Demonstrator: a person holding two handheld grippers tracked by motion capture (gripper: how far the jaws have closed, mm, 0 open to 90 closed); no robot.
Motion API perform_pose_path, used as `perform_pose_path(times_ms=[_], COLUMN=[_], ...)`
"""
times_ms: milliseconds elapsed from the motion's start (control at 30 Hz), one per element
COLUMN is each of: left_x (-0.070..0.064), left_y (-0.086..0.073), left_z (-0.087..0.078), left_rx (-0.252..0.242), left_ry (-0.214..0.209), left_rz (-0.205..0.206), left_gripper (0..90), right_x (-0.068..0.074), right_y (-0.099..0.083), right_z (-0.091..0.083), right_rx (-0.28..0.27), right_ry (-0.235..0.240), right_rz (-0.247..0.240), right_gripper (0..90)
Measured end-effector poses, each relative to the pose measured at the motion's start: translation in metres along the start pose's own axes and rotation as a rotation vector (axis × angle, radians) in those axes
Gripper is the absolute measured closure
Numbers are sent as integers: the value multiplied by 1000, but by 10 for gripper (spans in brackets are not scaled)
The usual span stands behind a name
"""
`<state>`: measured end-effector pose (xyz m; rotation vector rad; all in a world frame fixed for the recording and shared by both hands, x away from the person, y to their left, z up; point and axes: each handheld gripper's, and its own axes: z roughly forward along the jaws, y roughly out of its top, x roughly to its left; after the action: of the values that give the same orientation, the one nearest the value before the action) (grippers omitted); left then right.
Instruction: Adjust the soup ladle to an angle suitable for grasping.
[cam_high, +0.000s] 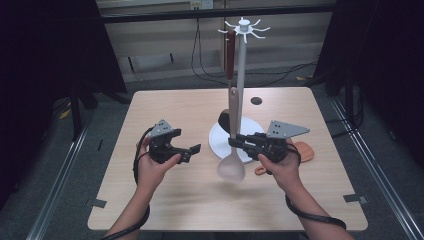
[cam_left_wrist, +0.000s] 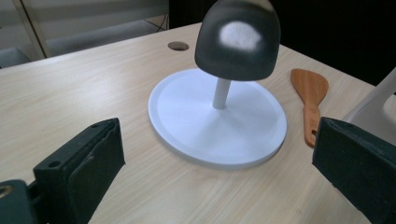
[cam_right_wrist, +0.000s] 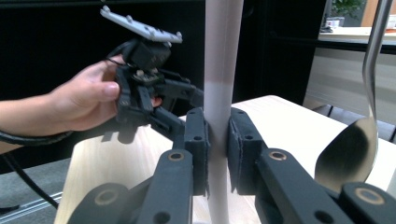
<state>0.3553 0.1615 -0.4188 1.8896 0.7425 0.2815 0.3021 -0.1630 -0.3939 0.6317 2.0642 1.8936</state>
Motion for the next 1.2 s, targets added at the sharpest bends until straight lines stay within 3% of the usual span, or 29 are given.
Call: perform_pose_path(times_ms=[767, 1200], left_x=[0, 5], left_y=[-23, -25], left_z=[5, 1], left_rx=[96, 96], left_ry=[-20, -10], left_rz=[24, 34], left_gripper=[24, 26], right_x=[-20, -33], right_y=[27, 37], right_z=[-5, -9], right_rx=[-9, -17], right_ry=[81, 91], right_rz=[-7, 7], right_gripper=[799, 799])
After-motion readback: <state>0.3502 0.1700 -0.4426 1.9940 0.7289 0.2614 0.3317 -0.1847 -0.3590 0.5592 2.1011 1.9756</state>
